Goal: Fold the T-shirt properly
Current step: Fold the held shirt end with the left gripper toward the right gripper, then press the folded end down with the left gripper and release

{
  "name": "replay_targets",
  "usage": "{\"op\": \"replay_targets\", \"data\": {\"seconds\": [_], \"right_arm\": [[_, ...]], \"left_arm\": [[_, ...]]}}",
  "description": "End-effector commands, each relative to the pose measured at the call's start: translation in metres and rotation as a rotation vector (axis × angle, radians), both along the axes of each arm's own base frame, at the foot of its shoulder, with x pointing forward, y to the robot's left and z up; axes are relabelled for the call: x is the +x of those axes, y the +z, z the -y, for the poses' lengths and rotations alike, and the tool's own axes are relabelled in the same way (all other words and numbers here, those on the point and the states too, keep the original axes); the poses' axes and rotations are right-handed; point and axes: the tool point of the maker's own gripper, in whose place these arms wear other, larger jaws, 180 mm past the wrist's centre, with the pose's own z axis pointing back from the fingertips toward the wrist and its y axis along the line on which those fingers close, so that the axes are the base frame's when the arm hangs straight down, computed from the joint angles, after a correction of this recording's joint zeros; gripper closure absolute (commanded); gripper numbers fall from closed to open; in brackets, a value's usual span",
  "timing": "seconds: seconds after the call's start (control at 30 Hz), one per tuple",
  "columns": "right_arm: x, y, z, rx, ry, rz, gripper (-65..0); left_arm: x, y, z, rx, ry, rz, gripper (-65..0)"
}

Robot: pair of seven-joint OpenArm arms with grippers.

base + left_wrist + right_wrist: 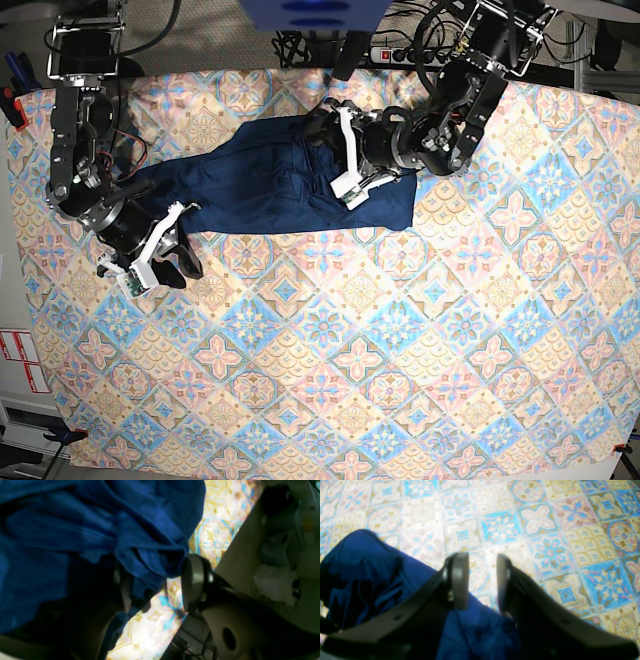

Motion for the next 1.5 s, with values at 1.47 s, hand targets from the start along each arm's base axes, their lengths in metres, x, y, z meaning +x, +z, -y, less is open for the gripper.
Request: {"op": "replay_targets", "data": {"seconds": [1.47], "right_arm": [[0.013,0.023,0.001,0.013,0.006,0.074,-18.1]], "left_arm": [[0.079,0.028,0.04,-0.107,0.075,0.063,-29.4]]}}
